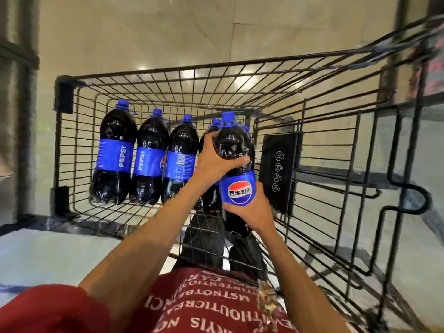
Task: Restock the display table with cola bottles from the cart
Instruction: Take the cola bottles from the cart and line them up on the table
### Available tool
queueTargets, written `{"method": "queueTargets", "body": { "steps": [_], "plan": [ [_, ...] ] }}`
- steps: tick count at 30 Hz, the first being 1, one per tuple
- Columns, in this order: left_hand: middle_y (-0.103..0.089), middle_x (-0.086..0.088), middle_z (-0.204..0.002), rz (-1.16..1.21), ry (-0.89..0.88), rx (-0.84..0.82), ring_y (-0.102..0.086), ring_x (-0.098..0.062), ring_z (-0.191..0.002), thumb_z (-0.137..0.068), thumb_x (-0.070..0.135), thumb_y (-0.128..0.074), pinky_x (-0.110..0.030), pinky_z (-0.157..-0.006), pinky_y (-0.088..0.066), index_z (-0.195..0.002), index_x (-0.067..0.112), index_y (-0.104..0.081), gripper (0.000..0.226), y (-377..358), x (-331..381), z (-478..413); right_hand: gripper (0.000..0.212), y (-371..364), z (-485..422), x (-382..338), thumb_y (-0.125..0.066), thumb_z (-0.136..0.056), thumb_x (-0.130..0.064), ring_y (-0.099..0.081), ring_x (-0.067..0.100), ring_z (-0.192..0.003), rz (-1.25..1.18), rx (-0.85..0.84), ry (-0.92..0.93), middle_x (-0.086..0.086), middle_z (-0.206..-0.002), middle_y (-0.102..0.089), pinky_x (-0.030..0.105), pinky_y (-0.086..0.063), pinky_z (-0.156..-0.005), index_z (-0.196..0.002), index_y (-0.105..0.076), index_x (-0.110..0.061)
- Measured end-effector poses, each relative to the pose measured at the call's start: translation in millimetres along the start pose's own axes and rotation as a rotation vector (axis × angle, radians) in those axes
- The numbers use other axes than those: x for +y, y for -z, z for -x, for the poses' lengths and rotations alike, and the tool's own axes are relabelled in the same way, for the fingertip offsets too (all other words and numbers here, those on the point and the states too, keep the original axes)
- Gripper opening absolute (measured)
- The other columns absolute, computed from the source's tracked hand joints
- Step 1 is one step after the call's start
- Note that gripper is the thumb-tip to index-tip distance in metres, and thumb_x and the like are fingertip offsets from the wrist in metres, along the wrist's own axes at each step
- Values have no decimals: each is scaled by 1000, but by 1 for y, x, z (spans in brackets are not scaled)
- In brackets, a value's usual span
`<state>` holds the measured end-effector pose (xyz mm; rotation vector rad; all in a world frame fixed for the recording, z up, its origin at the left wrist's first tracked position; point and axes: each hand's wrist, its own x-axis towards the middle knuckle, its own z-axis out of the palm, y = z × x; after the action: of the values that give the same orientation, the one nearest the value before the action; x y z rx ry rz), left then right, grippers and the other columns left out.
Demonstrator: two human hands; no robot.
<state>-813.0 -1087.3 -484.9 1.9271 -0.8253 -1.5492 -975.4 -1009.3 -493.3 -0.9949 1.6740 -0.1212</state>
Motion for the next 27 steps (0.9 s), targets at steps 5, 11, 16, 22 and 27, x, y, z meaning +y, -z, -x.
{"method": "queueTargets", "body": {
  "steps": [5, 11, 16, 22, 27],
  "plan": [
    [-57, 21, -119, 105, -133, 178, -59, -1, -112, -49, 42, -95, -31, -101, -51, -131, 28, -41, 99, 28, 30, 56, 71, 18, 32, -38, -98, -53, -34, -65, -6, -88, 71, -48, 207, -22, -102, -66, 25, -55, -78, -101, -47, -47],
    [-57, 15, -122, 174, -280, 419, -57, 16, -104, -60, 20, -97, -4, -86, -45, -137, 18, -39, 96, 72, 53, 148, 61, 22, 87, -83, -96, -53, -31, -68, -2, -81, 135, -145, 494, -15, -92, -72, 29, -58, -69, -100, -59, -39],
    [-54, 21, -120, 206, -355, 644, -55, 18, -104, -55, 21, -98, -2, -86, -45, -131, 28, -39, 96, 114, 60, 219, 73, 1, 128, -121, -94, -49, -42, -64, -6, -84, 231, -264, 664, -15, -98, -68, 18, -47, -64, -109, -54, -31],
    [-60, 9, -128, 323, -421, 872, -64, -1, -112, -48, 38, -92, -28, -94, -56, -132, 25, -41, 99, 161, 68, 297, 81, -34, 176, -171, -95, -50, -46, -64, -7, -88, 321, -387, 847, -20, -105, -66, 19, -52, -72, -114, -45, -44],
    [-61, 12, -127, 364, -472, 1094, -64, 0, -113, -47, 40, -92, -30, -97, -54, -131, 26, -43, 99, 203, 64, 356, 87, -81, 210, -208, -92, -45, -51, -66, 1, -95, 403, -500, 1018, -18, -110, -66, 31, -58, -82, -115, -41, -48]
  ]
}}
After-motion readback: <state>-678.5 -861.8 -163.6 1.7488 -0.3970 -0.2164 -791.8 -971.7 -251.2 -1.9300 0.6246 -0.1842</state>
